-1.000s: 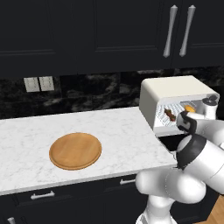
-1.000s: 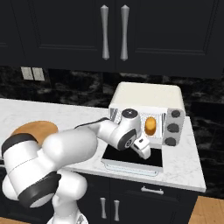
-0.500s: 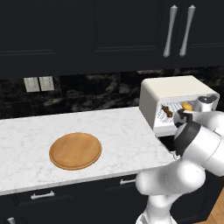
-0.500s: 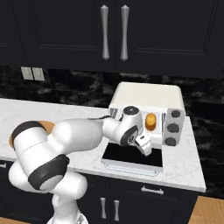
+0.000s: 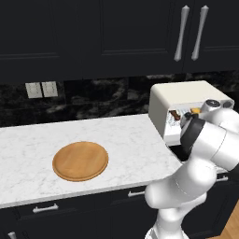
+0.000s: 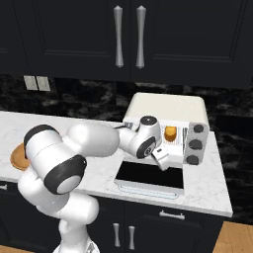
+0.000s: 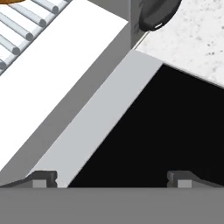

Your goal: Pick up the kebab skewer and baguette bread, and place them inside the toaster oven. Close the toaster oven door and start by setting the timer.

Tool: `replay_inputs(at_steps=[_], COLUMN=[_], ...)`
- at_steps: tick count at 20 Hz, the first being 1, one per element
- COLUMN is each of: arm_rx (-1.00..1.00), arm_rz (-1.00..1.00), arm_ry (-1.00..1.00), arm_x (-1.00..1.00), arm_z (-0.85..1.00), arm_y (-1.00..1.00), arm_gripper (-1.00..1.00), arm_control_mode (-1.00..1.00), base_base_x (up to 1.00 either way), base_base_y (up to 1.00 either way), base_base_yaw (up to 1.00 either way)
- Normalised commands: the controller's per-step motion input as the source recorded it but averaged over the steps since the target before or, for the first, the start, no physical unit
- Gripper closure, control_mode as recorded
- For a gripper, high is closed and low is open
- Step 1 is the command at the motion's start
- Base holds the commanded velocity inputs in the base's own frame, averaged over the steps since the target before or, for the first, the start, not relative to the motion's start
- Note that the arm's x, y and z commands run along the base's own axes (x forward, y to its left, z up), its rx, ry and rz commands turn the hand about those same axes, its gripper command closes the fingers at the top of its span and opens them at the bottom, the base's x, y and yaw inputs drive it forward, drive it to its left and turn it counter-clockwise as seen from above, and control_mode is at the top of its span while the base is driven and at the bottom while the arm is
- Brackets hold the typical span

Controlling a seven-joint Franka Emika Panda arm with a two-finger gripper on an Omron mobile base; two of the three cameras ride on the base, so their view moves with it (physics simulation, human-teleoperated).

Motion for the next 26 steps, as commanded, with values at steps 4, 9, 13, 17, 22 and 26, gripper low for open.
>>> replay_inputs(at_steps=[4,9,13,17,22,26], arm_rx=[0.02,0.00,0.00,0.00,0.00,-0.03], arm_rz=[-0.07,-0.07,-0.02,0.00,0.18,0.42], arm_ry=[-0.05,-0.03,-0.01,0.00,0.02,0.06], arm_x=[0.47,0.33,-0.24,-0.78,-1.00,-1.00], arm_z=[0.00,0.00,0.00,0.42,0.65,0.01], arm_y=[0.00,0.00,0.00,0.00,0.08,0.35], arm_gripper=[-1.00,-1.00,-1.00,-1.00,-1.00,-1.00], arm_control_mode=[-1.00,-1.00,-1.00,-1.00,-1.00,-1.00], base_base_x=[0.00,0.00,0.00,0.00,0.00,0.00], base_base_y=[0.00,0.00,0.00,0.00,0.00,0.00], base_base_yaw=[0.00,0.00,0.00,0.00,0.00,0.00])
